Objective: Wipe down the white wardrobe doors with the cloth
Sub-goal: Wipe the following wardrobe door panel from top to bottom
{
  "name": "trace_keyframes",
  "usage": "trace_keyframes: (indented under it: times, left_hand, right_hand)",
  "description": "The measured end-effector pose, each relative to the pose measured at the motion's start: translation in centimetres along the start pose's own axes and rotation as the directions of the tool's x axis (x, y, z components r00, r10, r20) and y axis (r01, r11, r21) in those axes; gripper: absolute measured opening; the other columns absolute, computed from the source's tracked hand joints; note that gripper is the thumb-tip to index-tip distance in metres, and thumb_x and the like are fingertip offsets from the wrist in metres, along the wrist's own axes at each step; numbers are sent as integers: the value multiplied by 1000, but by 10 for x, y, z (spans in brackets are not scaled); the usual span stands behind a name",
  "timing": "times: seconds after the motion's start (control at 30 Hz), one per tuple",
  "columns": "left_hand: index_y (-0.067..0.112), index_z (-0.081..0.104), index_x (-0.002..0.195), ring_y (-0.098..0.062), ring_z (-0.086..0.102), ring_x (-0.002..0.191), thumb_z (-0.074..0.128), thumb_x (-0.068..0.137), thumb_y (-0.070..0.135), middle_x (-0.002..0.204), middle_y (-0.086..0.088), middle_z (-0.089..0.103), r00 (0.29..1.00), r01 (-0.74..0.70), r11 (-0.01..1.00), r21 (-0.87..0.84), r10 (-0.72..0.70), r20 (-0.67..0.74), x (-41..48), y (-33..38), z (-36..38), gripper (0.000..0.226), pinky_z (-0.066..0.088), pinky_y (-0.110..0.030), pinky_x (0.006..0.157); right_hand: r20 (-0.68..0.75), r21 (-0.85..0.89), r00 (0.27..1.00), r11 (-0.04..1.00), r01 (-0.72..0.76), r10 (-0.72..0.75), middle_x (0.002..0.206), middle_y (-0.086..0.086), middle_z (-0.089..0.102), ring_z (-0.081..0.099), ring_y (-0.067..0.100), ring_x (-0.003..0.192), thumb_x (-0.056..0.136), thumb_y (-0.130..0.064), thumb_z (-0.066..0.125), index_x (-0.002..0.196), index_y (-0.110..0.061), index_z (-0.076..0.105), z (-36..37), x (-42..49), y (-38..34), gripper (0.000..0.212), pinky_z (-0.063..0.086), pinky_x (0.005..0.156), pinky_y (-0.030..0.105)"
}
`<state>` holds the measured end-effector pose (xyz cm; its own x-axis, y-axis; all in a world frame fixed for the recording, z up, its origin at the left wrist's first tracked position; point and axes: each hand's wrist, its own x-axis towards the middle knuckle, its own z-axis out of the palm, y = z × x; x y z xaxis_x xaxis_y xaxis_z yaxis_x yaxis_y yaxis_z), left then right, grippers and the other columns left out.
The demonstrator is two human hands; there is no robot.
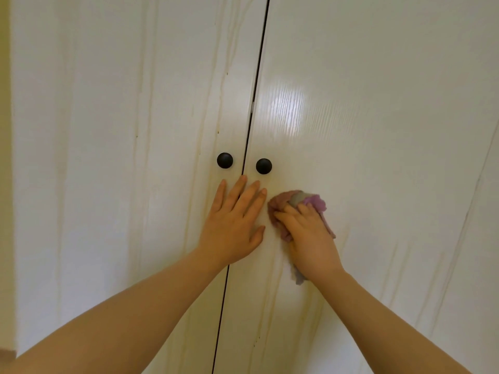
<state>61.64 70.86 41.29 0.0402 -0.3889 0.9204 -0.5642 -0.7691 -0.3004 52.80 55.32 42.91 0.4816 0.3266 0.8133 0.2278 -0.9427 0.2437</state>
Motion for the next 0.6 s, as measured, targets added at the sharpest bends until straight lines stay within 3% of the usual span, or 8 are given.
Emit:
trace_keyframes:
  times: [0.1, 0.2, 0.27, 0.37, 0.43, 0.5, 0.57, 0.6]
  left_hand:
    - [7, 39, 134, -35, 31, 133, 46, 80, 38, 136, -16, 51, 999, -12, 1000, -21, 11, -34, 0, 0, 3, 62, 21, -55, 109]
    - [6, 40, 132, -36, 31, 133, 46, 79, 36, 135, -17, 52, 999, 9, 999, -38, -10, -45, 0, 2, 7, 61, 20, -54, 110]
    - [6, 41, 131, -36, 31, 133, 46, 79, 36, 134, -17, 53, 997, 7, 999, -51, -11, -76, 0, 3, 9, 60, 20, -54, 110]
    - [8, 48, 127, -31, 37, 130, 47, 83, 28, 130, -13, 57, 987, 27, 991, -135, -48, -155, 0, 4, 5, 48, 26, -48, 107]
    - [13, 54, 117, -24, 48, 113, 47, 81, 16, 117, -10, 63, 956, 122, 962, -246, -180, -231, 4, 10, -3, 37, 37, -37, 90]
    - [17, 50, 110, -20, 54, 84, 44, 82, 13, 102, -9, 61, 924, 196, 884, -426, -312, -222, 13, 20, -11, 29, 44, -31, 66]
    - [18, 48, 110, -17, 53, 64, 40, 87, 19, 99, -10, 56, 931, 215, 744, -632, -352, -99, 22, 32, -19, 24, 46, -27, 49]
    - [17, 50, 112, -14, 52, 64, 38, 88, 24, 101, -9, 55, 935, 238, 673, -700, -354, -22, 26, 38, -22, 27, 46, -24, 49]
  right_hand:
    - [-96, 11, 993, 997, -72, 73, 91, 4, 64, 53, 23, 87, 73, -10, 37, 89, -8, 65, -18, 18, 9, 32, 34, 81, 25]
    - [-181, 107, 952, 967, -230, 246, 93, 6, 62, 54, 25, 87, 74, -8, 35, 94, -5, 66, -13, 21, -2, 36, 45, 77, 31]
    - [-94, 34, 985, 989, -143, 146, 99, 6, 64, 48, 21, 95, 75, -13, 37, 99, -6, 65, 4, 1, -11, 38, 47, 82, 37]
    - [33, -108, 998, 992, 65, -62, 114, 6, 65, 47, 20, 110, 76, -15, 42, 107, -9, 66, 11, -20, -3, 39, 33, 99, 34]
    - [33, -82, 999, 997, 16, -13, 107, 6, 66, 54, 23, 103, 75, -16, 43, 100, -10, 66, -2, -6, 5, 35, 40, 89, 33]
    - [-34, 1, 991, 992, -130, 130, 100, 4, 64, 52, 21, 96, 74, -12, 43, 99, -9, 64, -16, 13, 4, 33, 43, 77, 31]
    - [-62, 24, 979, 981, -192, 193, 107, 3, 61, 49, 21, 101, 73, -12, 46, 108, -10, 62, -22, 23, 0, 39, 45, 79, 36]
    - [-36, 27, 978, 978, -205, 205, 115, 1, 59, 48, 23, 106, 75, -18, 45, 117, -12, 58, -23, 24, -3, 45, 44, 83, 39]
